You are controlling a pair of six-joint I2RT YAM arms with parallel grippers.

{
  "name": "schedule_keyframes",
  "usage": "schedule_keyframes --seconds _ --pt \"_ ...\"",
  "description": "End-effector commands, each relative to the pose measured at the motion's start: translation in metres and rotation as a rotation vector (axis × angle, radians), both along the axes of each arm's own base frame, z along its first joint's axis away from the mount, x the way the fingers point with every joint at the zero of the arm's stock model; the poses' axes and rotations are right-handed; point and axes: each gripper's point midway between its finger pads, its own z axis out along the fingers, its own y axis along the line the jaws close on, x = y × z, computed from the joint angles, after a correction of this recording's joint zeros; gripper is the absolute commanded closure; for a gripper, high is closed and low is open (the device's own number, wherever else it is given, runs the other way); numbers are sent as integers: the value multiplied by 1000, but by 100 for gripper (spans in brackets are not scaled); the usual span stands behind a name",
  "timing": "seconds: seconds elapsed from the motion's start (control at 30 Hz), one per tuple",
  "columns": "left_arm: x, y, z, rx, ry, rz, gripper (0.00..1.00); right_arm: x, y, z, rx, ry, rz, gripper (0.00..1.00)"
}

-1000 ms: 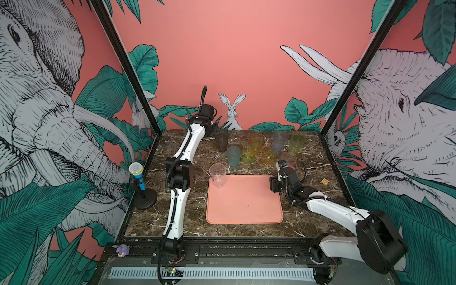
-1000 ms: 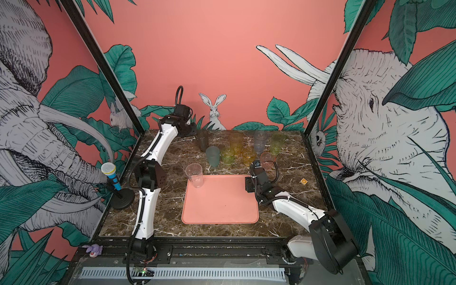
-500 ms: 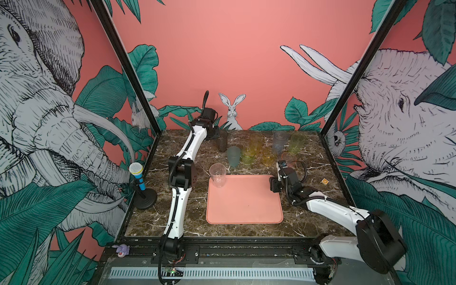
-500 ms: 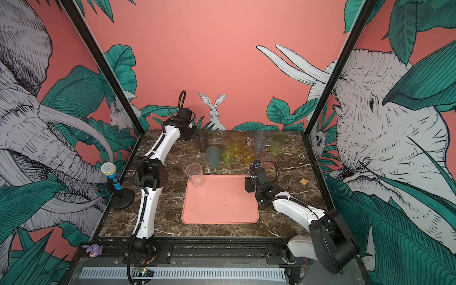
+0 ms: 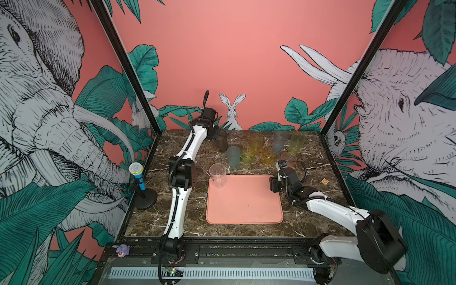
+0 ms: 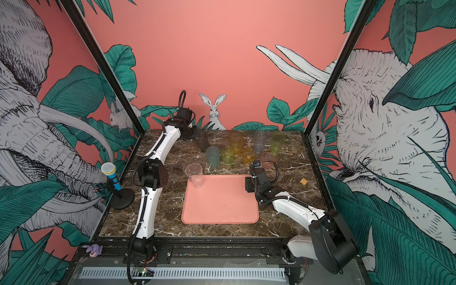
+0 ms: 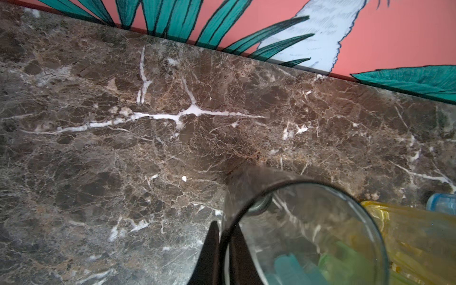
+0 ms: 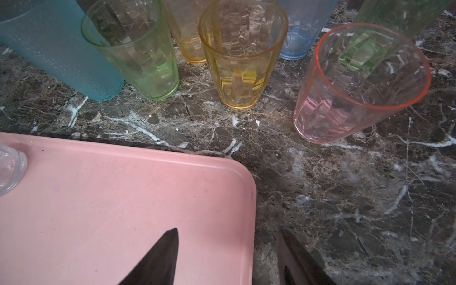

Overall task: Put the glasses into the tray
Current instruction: 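Lower the left gripper and close it on the grey-tinted glass rim, then lift the grey-tinted glass with the left gripper and swing it toward the tray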

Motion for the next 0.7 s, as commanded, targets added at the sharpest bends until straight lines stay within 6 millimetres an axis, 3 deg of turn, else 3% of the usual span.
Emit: schedule_keyframes --seconds 0.0,0.13,0.67 --pt "1 0 10 1 -22 -2 93 9 0 17 15 -44 -21 35" --pt "-3 -2 21 -8 -34 -21 100 9 -1 17 12 -43 -21 35" --pt "-52 17 83 13 -76 -21 100 8 -1 20 15 -49 -20 35"
